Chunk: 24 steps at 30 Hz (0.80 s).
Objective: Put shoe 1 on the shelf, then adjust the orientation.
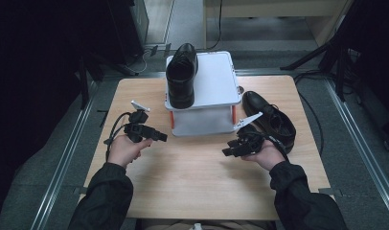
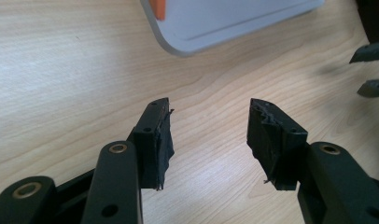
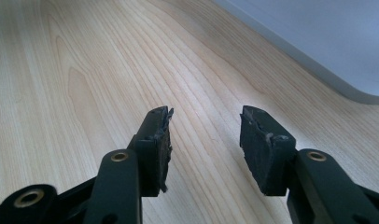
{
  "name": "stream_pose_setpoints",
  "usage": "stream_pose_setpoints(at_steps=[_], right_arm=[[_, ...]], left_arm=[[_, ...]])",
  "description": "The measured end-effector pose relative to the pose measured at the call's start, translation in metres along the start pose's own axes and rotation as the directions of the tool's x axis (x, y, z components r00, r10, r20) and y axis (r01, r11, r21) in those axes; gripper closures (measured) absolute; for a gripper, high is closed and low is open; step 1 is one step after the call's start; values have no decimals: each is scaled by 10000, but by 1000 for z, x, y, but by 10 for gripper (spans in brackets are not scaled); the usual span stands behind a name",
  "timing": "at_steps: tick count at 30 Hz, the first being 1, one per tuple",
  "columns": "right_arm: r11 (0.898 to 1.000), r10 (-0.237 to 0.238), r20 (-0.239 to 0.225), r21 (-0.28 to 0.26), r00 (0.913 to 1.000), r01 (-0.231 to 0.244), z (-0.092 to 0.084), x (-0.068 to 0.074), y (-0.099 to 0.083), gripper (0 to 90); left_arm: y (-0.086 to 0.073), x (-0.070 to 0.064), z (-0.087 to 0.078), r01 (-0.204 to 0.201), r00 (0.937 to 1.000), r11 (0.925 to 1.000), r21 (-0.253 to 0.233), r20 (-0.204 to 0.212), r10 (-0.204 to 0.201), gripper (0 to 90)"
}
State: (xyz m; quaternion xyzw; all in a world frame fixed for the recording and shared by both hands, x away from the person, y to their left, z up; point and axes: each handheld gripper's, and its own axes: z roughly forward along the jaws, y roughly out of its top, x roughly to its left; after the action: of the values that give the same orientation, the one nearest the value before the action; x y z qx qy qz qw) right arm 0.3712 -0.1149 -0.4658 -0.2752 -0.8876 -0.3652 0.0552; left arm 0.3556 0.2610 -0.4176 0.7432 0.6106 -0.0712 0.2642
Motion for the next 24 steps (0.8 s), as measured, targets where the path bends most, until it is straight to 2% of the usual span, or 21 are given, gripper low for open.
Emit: stream_pose_setpoints(at_steps=[6,9,15,16,19,20,24], right_arm=[[10000,70,60,-63,10000,-69,-5,-1,-2,533],[9997,106,75,-201,9999,-104,-10,0,-6,533],[9987,247,183,-451,9995,-239,-23,-2,-13,533],[9976,395,346,-585,9986,-374,-31,-5,-16,547],[9964,435,382,-746,9983,-406,-37,-6,-19,548],[9929,577,477,-1068,9972,-524,-49,-9,-22,540],[9826,985,795,-1652,9920,-843,-69,-16,-24,535]], left_arm=[[-7,2,7,-355,9993,9993,-75,-71,355,491],[-10,3,12,-632,9980,9974,-354,-108,629,484],[-11,3,24,-698,9975,9975,139,-37,699,478],[-10,1,29,-847,9964,9962,223,-44,848,478],[-10,0,30,-979,9952,9949,239,30,978,474],[-10,-1,30,-1069,9942,9941,194,123,1067,472],[-9,-2,30,-1061,9942,9942,153,215,1058,471]])
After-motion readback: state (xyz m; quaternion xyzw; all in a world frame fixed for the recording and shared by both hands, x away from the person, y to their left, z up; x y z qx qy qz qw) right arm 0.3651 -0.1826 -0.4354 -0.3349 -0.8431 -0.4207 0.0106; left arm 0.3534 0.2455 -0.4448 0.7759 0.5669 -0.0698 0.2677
